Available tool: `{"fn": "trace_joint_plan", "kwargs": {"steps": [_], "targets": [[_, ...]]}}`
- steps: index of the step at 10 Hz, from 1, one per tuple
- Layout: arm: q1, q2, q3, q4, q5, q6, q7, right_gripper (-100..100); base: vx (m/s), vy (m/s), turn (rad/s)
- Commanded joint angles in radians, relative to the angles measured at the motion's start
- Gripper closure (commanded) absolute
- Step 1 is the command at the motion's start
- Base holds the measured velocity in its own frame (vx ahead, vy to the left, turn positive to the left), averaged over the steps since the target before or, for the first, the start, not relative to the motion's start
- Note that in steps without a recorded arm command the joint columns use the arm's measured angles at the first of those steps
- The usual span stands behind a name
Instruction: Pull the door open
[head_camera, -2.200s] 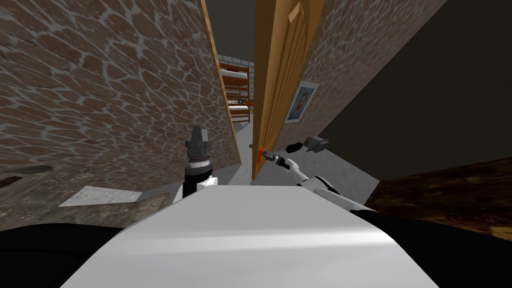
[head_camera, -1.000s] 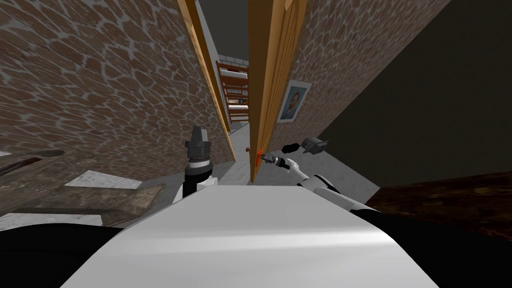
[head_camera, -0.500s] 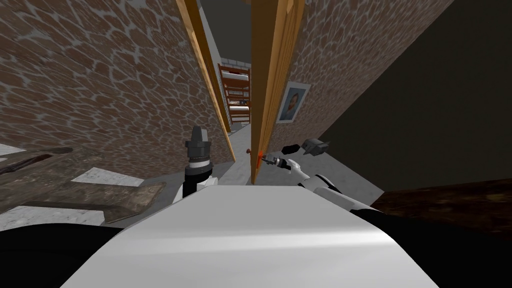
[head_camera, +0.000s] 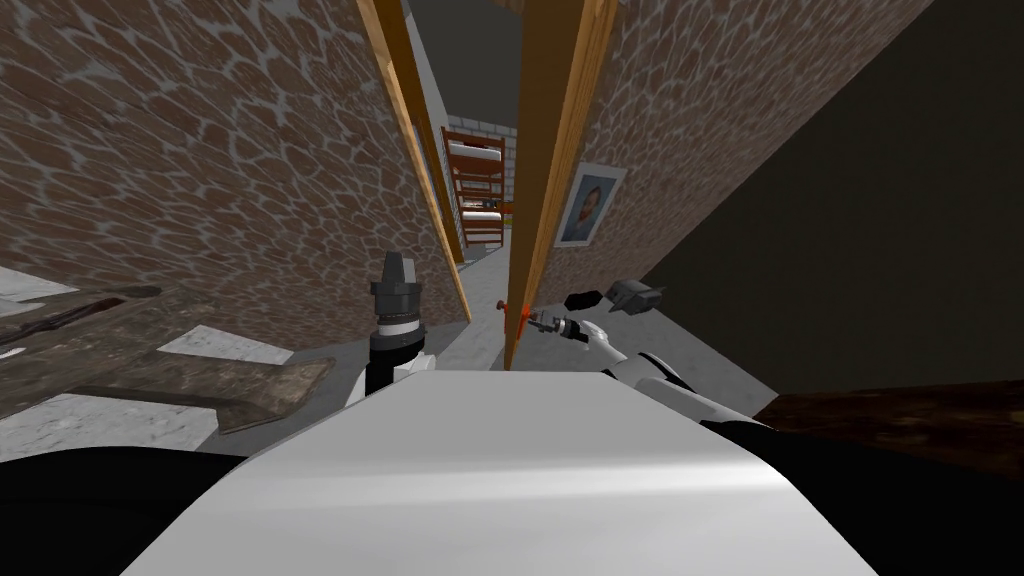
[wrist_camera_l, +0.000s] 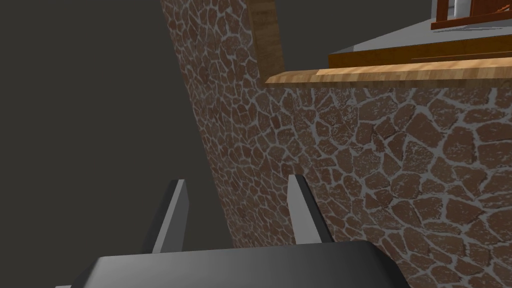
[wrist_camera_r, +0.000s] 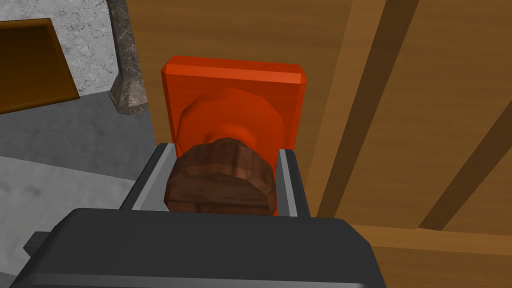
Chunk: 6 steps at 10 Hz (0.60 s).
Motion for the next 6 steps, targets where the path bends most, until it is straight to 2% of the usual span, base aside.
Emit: {"fn": "trace_joint_plan", "kwargs": {"steps": [1,2,3,4,5,6], "targets": [[0.008,-0.022,-0.005,0.002,-0.001,-0.036,0.001,100,-0.013,-0.107,0.105],[0.012,-0.031,-0.007,0.006,-0.001,-0.052,0.002,100,-0.011,-0.098,0.074],[0.019,-0.048,-0.01,0.014,-0.001,-0.084,0.006,100,0.008,-0.122,0.122],[0.022,-0.055,-0.011,0.017,-0.001,-0.099,0.007,100,-0.004,-0.141,0.097],[0.027,-0.069,-0.014,0.023,-0.001,-0.125,0.01,100,-0.001,-0.146,0.117],[0.027,-0.069,-0.014,0.023,-0.001,-0.125,0.01,100,-0.022,-0.11,0.049]]}}
